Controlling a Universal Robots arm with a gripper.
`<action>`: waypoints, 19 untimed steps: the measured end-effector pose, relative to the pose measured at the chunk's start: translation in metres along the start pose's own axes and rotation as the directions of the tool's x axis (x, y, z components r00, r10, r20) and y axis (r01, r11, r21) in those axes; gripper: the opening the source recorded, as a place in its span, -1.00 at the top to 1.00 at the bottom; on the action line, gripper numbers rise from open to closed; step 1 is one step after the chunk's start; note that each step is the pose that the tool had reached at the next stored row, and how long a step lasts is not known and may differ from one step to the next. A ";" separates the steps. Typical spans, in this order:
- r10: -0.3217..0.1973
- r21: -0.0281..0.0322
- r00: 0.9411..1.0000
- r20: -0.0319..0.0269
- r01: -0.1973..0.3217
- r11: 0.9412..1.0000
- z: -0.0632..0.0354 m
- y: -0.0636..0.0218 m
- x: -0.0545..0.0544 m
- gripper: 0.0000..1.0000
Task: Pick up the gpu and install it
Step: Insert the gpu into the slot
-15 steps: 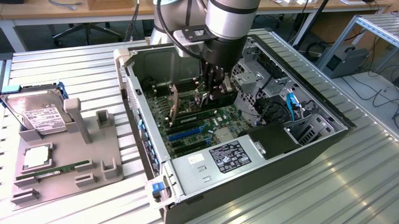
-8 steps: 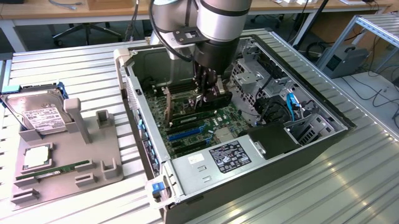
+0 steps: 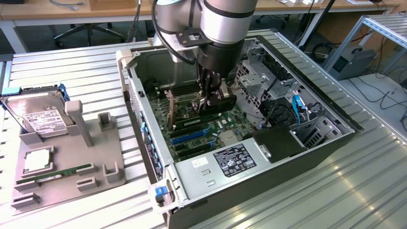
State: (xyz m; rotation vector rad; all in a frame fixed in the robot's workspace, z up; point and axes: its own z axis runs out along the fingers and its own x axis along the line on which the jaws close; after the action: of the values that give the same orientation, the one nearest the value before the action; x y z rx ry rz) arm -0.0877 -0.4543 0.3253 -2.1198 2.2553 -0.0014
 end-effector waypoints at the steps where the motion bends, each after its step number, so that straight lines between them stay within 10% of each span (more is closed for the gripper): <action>1: 0.000 0.000 1.000 0.000 0.000 1.000 0.0001 0.0001 0.000 0.47; 19: 0.000 0.000 1.000 0.000 0.000 1.000 0.0012 0.0001 0.009 0.47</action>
State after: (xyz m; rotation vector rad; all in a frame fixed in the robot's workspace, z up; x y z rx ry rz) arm -0.0884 -0.4635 0.3238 -2.1198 2.2554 -0.0014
